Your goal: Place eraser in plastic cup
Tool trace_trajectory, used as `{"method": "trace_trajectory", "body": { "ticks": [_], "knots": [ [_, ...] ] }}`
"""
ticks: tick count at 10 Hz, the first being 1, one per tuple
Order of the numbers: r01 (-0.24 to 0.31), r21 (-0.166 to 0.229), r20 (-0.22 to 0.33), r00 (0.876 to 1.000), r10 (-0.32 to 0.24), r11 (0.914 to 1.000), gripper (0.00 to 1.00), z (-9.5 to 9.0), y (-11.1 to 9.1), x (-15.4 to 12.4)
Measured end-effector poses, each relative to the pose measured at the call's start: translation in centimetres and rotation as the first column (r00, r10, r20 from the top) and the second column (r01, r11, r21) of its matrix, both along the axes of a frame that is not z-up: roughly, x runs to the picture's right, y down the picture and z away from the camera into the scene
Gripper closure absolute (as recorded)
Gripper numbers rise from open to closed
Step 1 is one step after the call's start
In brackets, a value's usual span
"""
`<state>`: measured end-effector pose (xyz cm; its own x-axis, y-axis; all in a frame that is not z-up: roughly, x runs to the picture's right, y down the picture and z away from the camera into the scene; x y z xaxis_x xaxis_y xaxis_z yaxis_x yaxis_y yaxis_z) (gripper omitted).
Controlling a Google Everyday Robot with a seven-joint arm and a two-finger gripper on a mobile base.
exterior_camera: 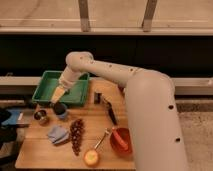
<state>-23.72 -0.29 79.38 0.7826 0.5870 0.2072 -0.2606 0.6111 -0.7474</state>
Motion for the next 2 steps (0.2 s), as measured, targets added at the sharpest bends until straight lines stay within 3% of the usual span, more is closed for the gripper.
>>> {"method": "trace_trajectory", "body": {
  "ticks": [2],
  "knots": [
    [-0.006,0.020,-0.013,1.000,0.007,0.9998,0.20,-0.41,-1.01,0.50]
  ]
}}
